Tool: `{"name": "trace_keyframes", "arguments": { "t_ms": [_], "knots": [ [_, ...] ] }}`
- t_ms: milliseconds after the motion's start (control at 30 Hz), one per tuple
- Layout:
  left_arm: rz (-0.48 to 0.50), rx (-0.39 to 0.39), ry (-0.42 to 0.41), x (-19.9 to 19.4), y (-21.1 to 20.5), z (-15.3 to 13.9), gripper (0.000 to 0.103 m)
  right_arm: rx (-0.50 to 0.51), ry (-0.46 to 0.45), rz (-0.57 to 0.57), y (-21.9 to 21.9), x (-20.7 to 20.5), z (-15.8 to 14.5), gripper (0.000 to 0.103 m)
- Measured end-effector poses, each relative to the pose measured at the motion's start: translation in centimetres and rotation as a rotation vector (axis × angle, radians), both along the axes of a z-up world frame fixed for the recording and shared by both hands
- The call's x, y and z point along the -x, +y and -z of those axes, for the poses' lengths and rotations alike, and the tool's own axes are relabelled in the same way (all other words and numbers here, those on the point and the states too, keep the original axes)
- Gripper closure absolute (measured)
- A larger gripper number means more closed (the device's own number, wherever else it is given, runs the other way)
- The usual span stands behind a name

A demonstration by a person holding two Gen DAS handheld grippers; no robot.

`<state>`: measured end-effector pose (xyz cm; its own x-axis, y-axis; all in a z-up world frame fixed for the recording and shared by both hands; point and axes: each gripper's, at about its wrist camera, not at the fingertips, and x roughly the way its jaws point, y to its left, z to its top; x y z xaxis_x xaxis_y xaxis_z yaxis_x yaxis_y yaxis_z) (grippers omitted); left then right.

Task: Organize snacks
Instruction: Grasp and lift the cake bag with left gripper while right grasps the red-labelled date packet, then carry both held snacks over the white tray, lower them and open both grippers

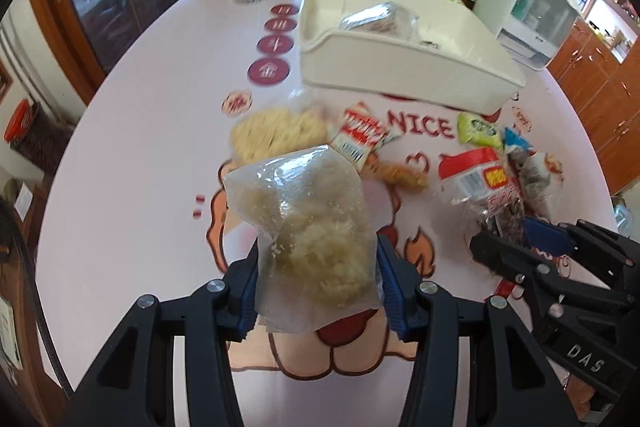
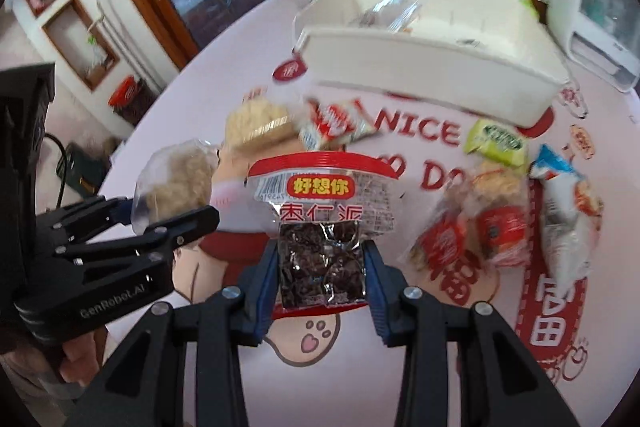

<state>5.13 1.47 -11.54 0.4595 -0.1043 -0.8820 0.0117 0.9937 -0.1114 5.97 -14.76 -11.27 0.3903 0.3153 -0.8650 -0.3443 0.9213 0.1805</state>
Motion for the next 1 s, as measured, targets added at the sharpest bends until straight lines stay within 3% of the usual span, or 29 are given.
{"name": "trace_keyframes", "arguments": {
  "t_ms": [267, 633, 1000],
  "knots": [
    [0.053, -0.011, -0.040, -3.4, -0.7, -4.0, 0.054, -0.021, -0.047, 0.100, -2.1, -2.8, -4.8, 0.063],
    [0.155, 0.046, -0.224, -9.5, -0.1, -14.0, 0.054, -0.030, -0.217, 0.196, -4.0, -7.0, -13.6, 0.063],
    [0.199, -0.063, -0.331, -17.5, -1.4, -19.0, 0.054, -0.005, -0.318, 0.264, -5.1, -12.5, -19.2, 0.063]
  ]
}}
